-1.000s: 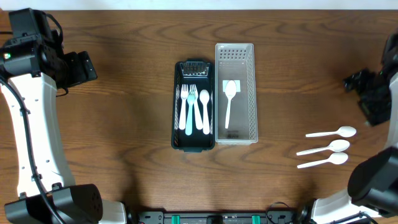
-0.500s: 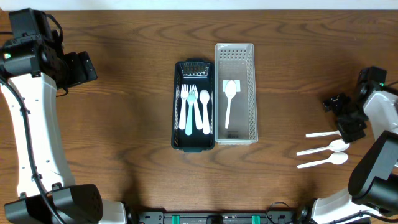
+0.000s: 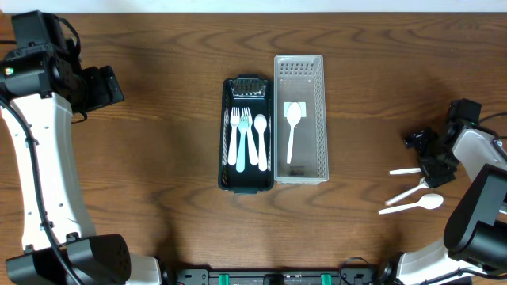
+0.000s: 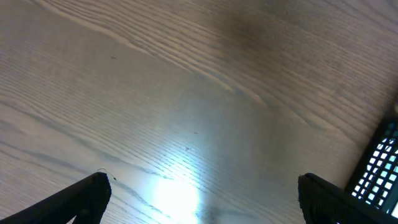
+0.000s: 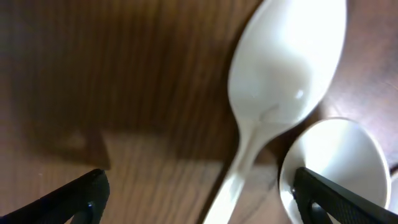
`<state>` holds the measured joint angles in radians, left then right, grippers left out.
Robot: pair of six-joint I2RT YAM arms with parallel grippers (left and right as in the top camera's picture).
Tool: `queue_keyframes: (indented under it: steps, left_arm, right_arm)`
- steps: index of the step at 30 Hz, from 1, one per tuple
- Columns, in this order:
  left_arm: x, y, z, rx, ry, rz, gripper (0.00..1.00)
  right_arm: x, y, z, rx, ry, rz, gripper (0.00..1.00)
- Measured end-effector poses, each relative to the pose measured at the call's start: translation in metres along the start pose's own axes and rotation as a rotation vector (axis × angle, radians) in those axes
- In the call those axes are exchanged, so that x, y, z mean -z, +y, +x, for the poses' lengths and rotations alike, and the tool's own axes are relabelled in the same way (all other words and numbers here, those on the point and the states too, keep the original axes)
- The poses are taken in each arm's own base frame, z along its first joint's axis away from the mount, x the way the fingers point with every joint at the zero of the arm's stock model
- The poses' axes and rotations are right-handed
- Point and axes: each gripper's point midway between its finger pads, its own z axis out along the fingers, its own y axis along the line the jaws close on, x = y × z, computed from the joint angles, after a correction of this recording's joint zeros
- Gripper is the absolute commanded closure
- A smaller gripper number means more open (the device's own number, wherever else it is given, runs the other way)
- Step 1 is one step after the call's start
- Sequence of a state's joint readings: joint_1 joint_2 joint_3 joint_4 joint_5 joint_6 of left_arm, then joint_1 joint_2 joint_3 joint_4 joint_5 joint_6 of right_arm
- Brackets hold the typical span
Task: Pack container
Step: 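Move the right gripper back over the next white spoon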
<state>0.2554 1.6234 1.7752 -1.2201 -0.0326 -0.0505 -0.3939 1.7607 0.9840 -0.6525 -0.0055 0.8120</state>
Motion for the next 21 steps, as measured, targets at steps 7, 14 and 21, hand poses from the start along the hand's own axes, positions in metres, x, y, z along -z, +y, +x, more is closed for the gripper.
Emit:
queue_keyframes:
  steps: [7, 14, 21]
  left_arm:
    - [0.0, 0.0, 0.0, 0.0, 0.0, 0.0, 0.02]
    - [0.0, 0.0, 0.0, 0.0, 0.0, 0.0, 0.02]
    - [0.0, 0.0, 0.0, -0.003, 0.0, 0.0, 0.02]
  right_arm:
    - [0.0, 0.005, 0.0, 0.027, 0.005, -0.026, 0.05]
    - [0.0, -0.002, 0.004, 0.031, 0.016, 0.005, 0.05]
    - [0.001, -0.016, 0.0, 0.003, -0.012, 0.076, 0.2]
